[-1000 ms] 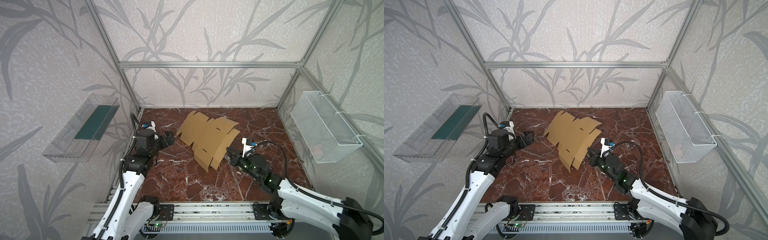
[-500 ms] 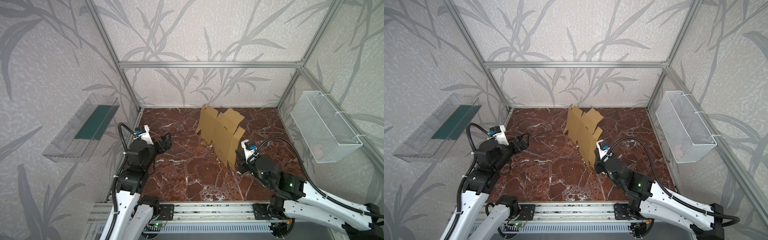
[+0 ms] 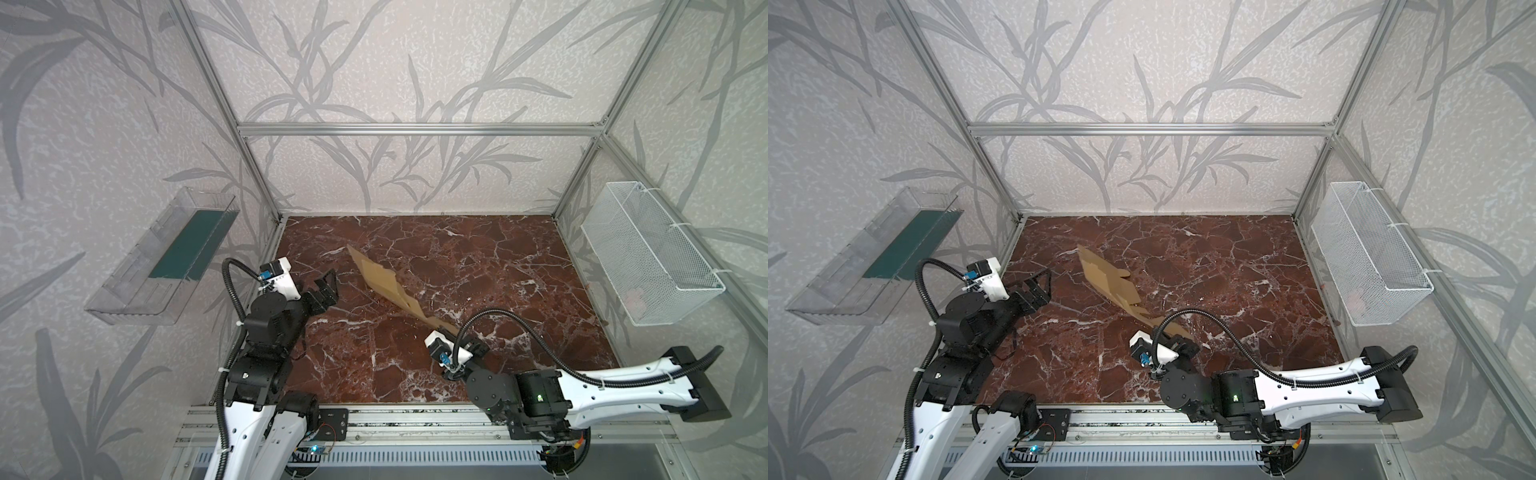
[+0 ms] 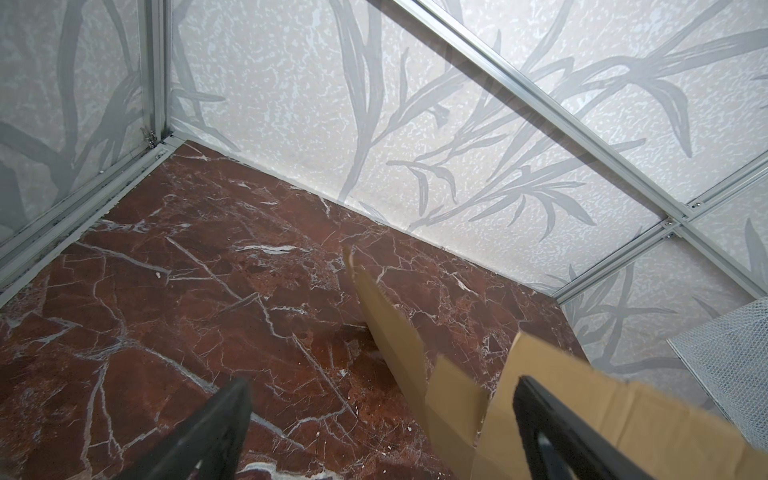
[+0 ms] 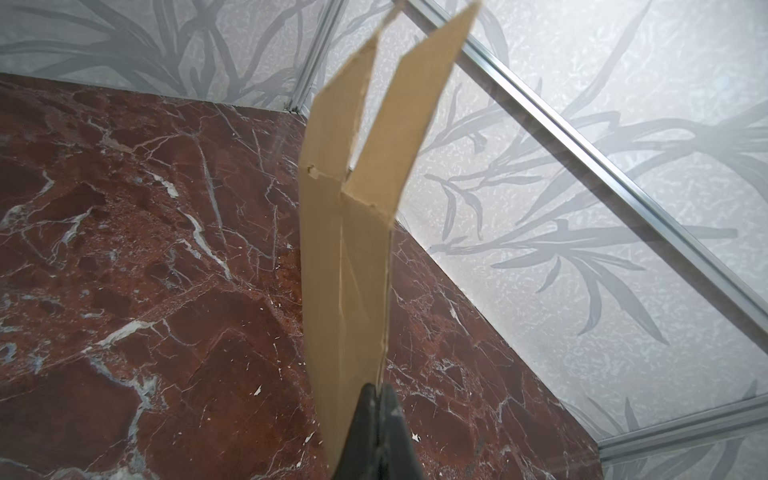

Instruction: Fold the paper box

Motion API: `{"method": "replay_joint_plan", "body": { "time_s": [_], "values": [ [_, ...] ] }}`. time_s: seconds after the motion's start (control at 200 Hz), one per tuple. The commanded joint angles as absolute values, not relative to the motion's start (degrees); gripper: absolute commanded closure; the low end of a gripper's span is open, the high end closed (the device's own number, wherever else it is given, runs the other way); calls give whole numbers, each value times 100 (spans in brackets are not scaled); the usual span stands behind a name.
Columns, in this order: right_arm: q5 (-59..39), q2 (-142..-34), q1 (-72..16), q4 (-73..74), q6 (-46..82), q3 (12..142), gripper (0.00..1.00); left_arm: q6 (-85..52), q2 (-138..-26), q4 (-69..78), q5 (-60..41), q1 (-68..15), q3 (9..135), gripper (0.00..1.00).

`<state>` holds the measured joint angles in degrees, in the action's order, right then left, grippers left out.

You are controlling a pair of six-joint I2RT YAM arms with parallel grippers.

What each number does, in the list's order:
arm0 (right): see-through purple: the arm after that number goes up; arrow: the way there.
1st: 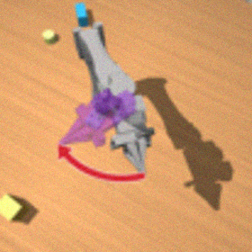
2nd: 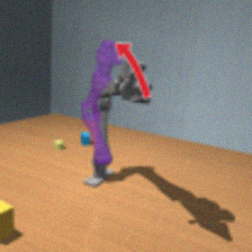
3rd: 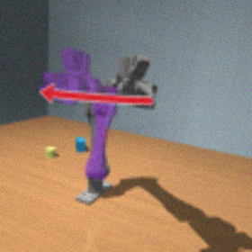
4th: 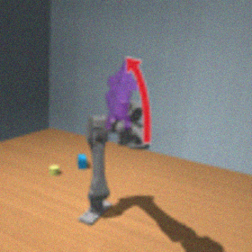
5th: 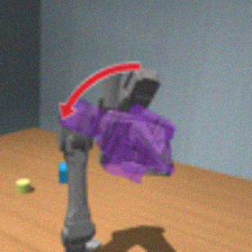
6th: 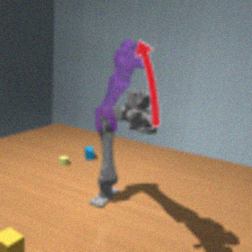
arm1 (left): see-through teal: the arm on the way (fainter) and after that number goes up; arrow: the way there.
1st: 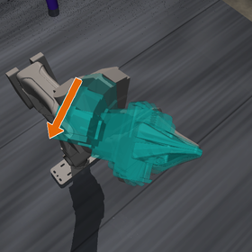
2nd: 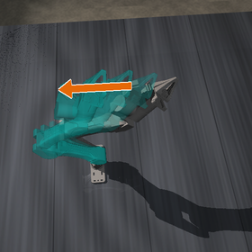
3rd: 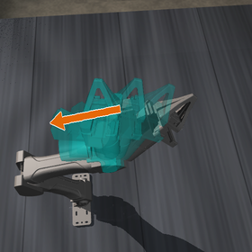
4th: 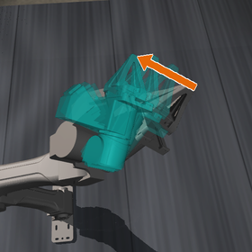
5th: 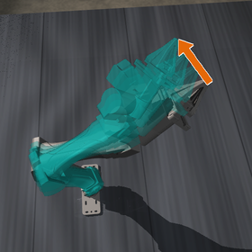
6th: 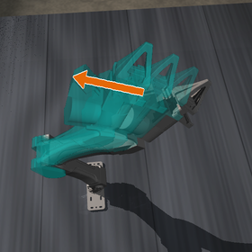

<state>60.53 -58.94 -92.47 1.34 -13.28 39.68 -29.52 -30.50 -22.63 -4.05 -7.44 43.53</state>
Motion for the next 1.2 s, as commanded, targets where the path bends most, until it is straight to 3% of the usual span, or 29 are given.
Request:
{"method": "replay_joint_plan", "body": {
  "time_s": [0.0,0.43,0.61,0.815,1.0,1.195],
  "values": [
    [6056,-6208,-9526,433,-1446,3951,100,-2931,-2954,-2593,-220,-765,4429,1],
    [5564,-7142,-9705,-284,279,3794,100,-3406,-2906,-3540,677,-777,4741,1],
    [5936,-7364,-9708,-720,1094,3674,100,-3913,-2976,-3896,975,-765,4827,1],
    [6714,-8186,-9601,-2704,2881,4298,100,-4176,-2984,-3954,841,-765,4749,1],
    [6457,-8098,-9469,-2594,2949,4183,100,-4313,-2997,-4068,765,-765,4619,1],
    [5653,-7373,-9418,-1543,2377,3699,69,-4583,-3187,-4163,383,-765,4383,1]
  ]
}}
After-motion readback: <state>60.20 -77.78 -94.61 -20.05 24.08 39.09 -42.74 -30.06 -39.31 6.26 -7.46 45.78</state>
